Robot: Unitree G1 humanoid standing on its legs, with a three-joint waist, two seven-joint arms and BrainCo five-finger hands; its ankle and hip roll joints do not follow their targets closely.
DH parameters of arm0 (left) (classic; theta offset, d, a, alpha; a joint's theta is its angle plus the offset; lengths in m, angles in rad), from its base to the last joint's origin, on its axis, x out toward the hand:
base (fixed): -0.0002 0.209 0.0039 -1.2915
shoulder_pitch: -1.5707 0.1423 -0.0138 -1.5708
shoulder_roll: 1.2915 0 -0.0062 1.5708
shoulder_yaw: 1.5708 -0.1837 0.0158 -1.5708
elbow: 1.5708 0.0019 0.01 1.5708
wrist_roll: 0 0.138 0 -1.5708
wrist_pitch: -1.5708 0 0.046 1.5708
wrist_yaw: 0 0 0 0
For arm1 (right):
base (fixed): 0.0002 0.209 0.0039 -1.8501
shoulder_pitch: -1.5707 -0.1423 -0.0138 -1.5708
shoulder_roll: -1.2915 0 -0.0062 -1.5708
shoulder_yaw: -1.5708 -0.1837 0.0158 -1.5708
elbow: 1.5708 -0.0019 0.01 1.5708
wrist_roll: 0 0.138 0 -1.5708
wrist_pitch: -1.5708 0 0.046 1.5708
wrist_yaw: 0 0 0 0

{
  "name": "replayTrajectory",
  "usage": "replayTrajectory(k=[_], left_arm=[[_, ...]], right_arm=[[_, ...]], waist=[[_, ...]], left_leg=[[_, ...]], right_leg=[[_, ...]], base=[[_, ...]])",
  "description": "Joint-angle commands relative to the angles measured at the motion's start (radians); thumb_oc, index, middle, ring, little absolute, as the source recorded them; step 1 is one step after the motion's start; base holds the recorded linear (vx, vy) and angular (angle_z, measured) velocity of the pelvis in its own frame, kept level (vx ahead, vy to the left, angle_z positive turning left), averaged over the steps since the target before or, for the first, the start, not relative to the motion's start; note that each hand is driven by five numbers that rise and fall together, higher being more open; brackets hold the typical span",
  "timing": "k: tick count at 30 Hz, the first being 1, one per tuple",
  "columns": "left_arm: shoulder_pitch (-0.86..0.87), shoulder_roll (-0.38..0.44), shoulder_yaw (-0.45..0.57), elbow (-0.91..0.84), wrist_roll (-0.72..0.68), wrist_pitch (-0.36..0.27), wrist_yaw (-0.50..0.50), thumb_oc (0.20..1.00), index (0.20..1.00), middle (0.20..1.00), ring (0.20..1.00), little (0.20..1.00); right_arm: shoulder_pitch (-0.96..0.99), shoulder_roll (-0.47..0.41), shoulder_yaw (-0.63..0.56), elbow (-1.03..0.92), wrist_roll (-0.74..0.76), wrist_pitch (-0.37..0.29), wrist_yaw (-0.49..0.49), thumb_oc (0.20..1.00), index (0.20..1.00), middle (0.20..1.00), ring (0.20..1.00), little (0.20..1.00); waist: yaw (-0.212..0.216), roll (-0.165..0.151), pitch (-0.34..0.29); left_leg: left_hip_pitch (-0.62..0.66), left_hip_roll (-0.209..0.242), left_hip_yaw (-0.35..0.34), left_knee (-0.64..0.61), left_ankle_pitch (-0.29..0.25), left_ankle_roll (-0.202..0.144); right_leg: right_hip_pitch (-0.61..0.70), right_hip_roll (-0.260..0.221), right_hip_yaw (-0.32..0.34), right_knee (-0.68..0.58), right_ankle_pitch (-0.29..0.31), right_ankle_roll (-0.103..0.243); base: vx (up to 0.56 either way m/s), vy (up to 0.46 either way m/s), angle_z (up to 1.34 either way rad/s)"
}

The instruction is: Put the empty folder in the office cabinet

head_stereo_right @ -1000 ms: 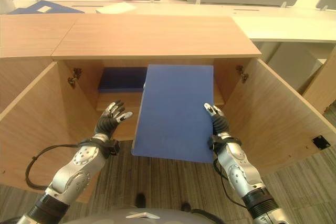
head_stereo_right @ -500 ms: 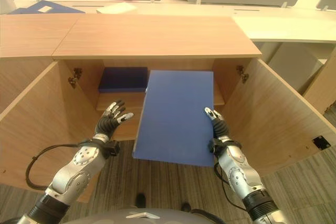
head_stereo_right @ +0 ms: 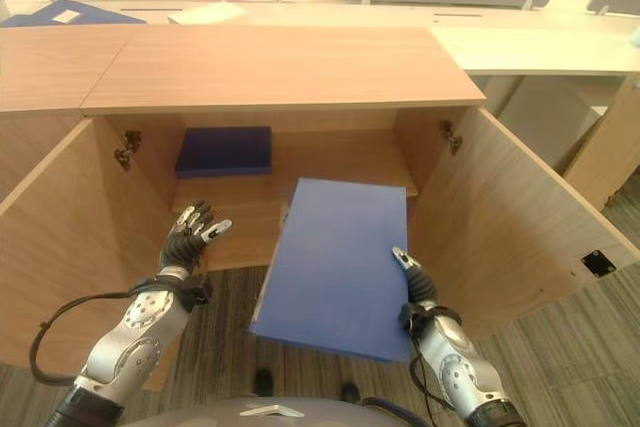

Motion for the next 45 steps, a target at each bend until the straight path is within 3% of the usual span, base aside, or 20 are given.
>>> replayTrajectory(k=[1, 2, 4, 5, 9, 11, 14, 15, 18, 19, 23, 26, 27, 30, 32, 35, 37, 39, 45], left_arm=[[-0.052, 0.015, 0.057, 0.002, 0.055, -0.081, 0.015, 1.0, 1.0, 1.0, 1.0, 1.0], [-0.058, 0.003, 0.078, 0.006, 0.056, -0.078, 0.016, 1.0, 1.0, 1.0, 1.0, 1.0], [-0.064, -0.008, 0.091, 0.01, 0.06, -0.074, 0.013, 1.0, 1.0, 1.0, 1.0, 1.0], [-0.064, -0.008, 0.091, 0.01, 0.06, -0.074, 0.013, 1.0, 1.0, 1.0, 1.0, 1.0], [-0.064, -0.016, 0.094, 0.007, 0.061, -0.072, 0.022, 1.0, 1.0, 1.0, 1.0, 1.0], [-0.052, -0.016, 0.082, 0.004, 0.066, -0.079, 0.023, 1.0, 1.0, 1.0, 1.0, 1.0], [-0.043, -0.011, 0.076, 0.004, 0.072, -0.089, 0.021, 1.0, 1.0, 1.0, 1.0, 1.0], [-0.045, -0.002, 0.066, 0.009, 0.075, -0.093, 0.019, 1.0, 1.0, 1.0, 1.0, 1.0], [-0.065, 0.015, 0.053, 0.019, 0.087, -0.093, 0.009, 1.0, 1.0, 1.0, 1.0, 1.0], [-0.065, 0.015, 0.053, 0.019, 0.087, -0.093, 0.009, 1.0, 1.0, 1.0, 1.0, 1.0], [-0.118, 0.026, 0.045, 0.016, 0.1, -0.045, -0.014, 1.0, 1.0, 1.0, 1.0, 1.0], [-0.121, 0.022, 0.05, 0.01, 0.105, -0.03, -0.021, 1.0, 1.0, 1.0, 1.0, 1.0], [-0.119, 0.023, 0.056, 0.017, 0.107, -0.027, -0.025, 1.0, 1.0, 1.0, 1.0, 1.0], [-0.112, 0.025, 0.059, 0.027, 0.111, -0.032, -0.027, 1.0, 1.0, 1.0, 1.0, 1.0], [-0.099, 0.037, 0.061, 0.042, 0.102, -0.059, -0.024, 1.0, 1.0, 1.0, 1.0, 1.0], [-0.096, 0.054, 0.06, 0.055, 0.092, -0.086, -0.007, 1.0, 1.0, 1.0, 1.0, 1.0], [-0.104, 0.061, 0.055, 0.067, 0.093, -0.091, 0.005, 1.0, 1.0, 1.0, 1.0, 1.0], [-0.132, 0.063, 0.028, 0.074, 0.11, -0.088, 0.011, 1.0, 1.0, 1.0, 1.0, 1.0], [-0.105, 0.04, -0.001, 0.079, 0.111, -0.103, 0.009, 1.0, 1.0, 1.0, 1.0, 1.0]], right_arm=[[-0.128, -0.014, -0.076, -0.057, 0.058, -0.065, 0.068, 0.2, 0.2, 0.2, 0.2, 0.2], [-0.142, -0.018, -0.078, -0.049, 0.05, -0.065, 0.083, 0.2, 0.2, 0.2, 0.2, 0.2], [-0.149, -0.012, -0.067, -0.035, 0.045, -0.079, 0.092, 0.2, 0.2, 0.2, 0.2, 0.2], [-0.149, -0.012, -0.067, -0.035, 0.045, -0.079, 0.092, 0.2, 0.2, 0.2, 0.2, 0.2], [-0.133, 0.006, -0.046, -0.042, 0.041, -0.093, 0.124, 0.2, 0.2, 0.2, 0.2, 0.2], [-0.108, 0.005, -0.036, -0.054, 0.051, -0.101, 0.136, 0.2, 0.2, 0.2, 0.2, 0.2], [-0.111, 0.006, -0.017, -0.049, 0.06, -0.117, 0.143, 0.2, 0.2, 0.2, 0.2, 0.2], [-0.119, 0.013, 0.001, -0.04, 0.079, -0.135, 0.138, 0.2, 0.2, 0.2, 0.2, 0.2], [-0.123, 0.038, 0.013, -0.027, 0.1, -0.153, 0.13, 0.2, 0.2, 0.2, 0.2, 0.2], [-0.123, 0.038, 0.013, -0.027, 0.1, -0.153, 0.13, 0.2, 0.2, 0.2, 0.2, 0.2], [-0.134, 0.092, 0.002, -0.017, 0.092, -0.18, 0.101, 0.2, 0.2, 0.2, 0.2, 0.2], [-0.135, 0.106, -0.006, -0.016, 0.086, -0.18, 0.096, 0.2, 0.2, 0.2, 0.2, 0.2], [-0.134, 0.125, -0.007, -0.009, 0.081, -0.184, 0.1, 0.2, 0.2, 0.2, 0.2, 0.2], [-0.137, 0.132, -0.008, 0.002, 0.089, -0.178, 0.104, 0.2, 0.2, 0.2, 0.2, 0.2], [-0.141, 0.139, -0.003, 0.007, 0.092, -0.163, 0.113, 0.2, 0.2, 0.2, 0.2, 0.2], [-0.143, 0.147, 0.022, 0.004, 0.093, -0.166, 0.116, 0.2, 0.2, 0.2, 0.2, 0.2], [-0.148, 0.148, 0.035, 0.006, 0.107, -0.171, 0.123, 0.2, 0.2, 0.2, 0.2, 0.2], [-0.162, 0.156, 0.032, 0.014, 0.112, -0.177, 0.122, 0.2, 0.2, 0.2, 0.2, 0.2], [-0.16, 0.143, 0.037, 0.009, 0.134, -0.154, 0.089, 0.2, 0.2, 0.2, 0.2, 0.2]], waist=[[-0.007, 0.003, 0.042], [-0.006, -0.003, 0.07], [0.006, -0.004, 0.093], [0.006, -0.004, 0.093], [0.013, 0.03, 0.119], [0.029, 0.038, 0.123], [0.046, 0.034, 0.113], [0.055, 0.036, 0.09], [0.063, 0.04, 0.053], [0.063, 0.04, 0.053], [0.066, 0.055, 0.023], [0.071, 0.058, 0.022], [0.082, 0.073, 0.031], [0.088, 0.078, 0.036], [0.088, 0.081, 0.044], [0.072, 0.076, 0.065], [0.056, 0.066, 0.075], [0.026, 0.059, 0.091], [0.01, 0.026, 0.057]], left_leg=[[0.061, 0.02, -0.016, 0.021, -0.126, 0.001], [-0.007, 0.013, -0.026, 0.186, -0.13, 0.009], [-0.08, -0.005, -0.059, 0.293, -0.092, 0.01], [-0.08, -0.005, -0.059, 0.293, -0.092, 0.01], [-0.159, -0.014, -0.045, 0.147, 0.045, -0.031], [-0.209, -0.025, -0.053, 0.057, 0.081, -0.044], [-0.215, -0.049, -0.058, 0.022, 0.048, -0.037], [-0.196, -0.064, -0.045, 0.009, 0.015, -0.02], [-0.145, -0.087, -0.058, 0.001, -0.016, 0.024], [-0.145, -0.087, -0.058, 0.001, -0.016, 0.024], [-0.099, -0.135, -0.098, 0.001, -0.057, 0.088], [-0.09, -0.148, -0.091, 0.001, -0.064, 0.104], [-0.072, -0.16, -0.071, 0.012, -0.089, 0.124], [-0.053, -0.161, -0.055, 0.01, -0.099, 0.131], [-0.026, -0.147, -0.031, 0.006, -0.111, 0.128], [0.011, -0.115, -0.021, 0.001, -0.134, 0.111], [0.032, -0.095, -0.029, 0.001, -0.158, 0.095], [0.068, -0.069, -0.072, 0.001, -0.195, 0.081], [0.094, -0.057, -0.1, 0.001, -0.212, 0.06]], right_leg=[[0.027, 0.011, 0.002, 0.022, -0.077, -0.013], [0.021, 0.004, 0.018, 0.061, -0.081, -0.028], [0.026, 0.011, 0.035, 0.077, -0.084, -0.04], [0.026, 0.011, 0.035, 0.077, -0.084, -0.04], [0.066, 0.05, 0.076, 0.082, -0.101, -0.033], [0.103, 0.058, 0.087, 0.074, -0.112, -0.033], [0.13, 0.047, 0.095, 0.066, -0.127, -0.023], [0.141, 0.027, 0.083, 0.06, -0.141, -0.004], [0.137, -0.007, 0.044, 0.081, -0.155, 0.021], [0.137, -0.007, 0.044, 0.081, -0.155, 0.021], [0.081, -0.068, -0.013, 0.213, -0.188, 0.033], [0.057, -0.11, -0.038, 0.303, -0.144, 0.036], [-0.001, -0.209, -0.078, 0.517, -0.021, 0.045], [-0.038, -0.252, -0.089, 0.566, 0.013, 0.05], [-0.068, -0.269, -0.111, 0.496, 0.033, 0.058], [-0.111, -0.25, -0.1, 0.314, 0.077, 0.076], [-0.152, -0.239, -0.07, 0.175, 0.109, 0.098], [-0.218, -0.197, 0.02, 0.062, 0.112, 0.115], [-0.147, -0.138, 0.071, 0.004, 0.093, 0.118]], base=[[0.11, -0.05, -0.1], [0.09, -0.047, -0.08], [0.06, -0.027, -0.07], [0.14, 0.052, -0.17], [0.26, 0.115, -0.2], [0.33, 0.126, 0.0], [0.2, 0.113, -0.2], [0.28, 0.199, -0.71], [0.24, 0.148, -0.48], [0.17, 0.103, 0.01], [0.24, 0.185, 0.17], [0.19, 0.185, 0.13], [0.17, 0.207, -0.03], [0.15, 0.122, -0.19], [0.2, -0.079, -0.1], [0.17, -0.23, -0.18], [0.2, -0.276, -0.09], [0.31, -0.35, -0.08], [0.25, -0.236, 0.6]])
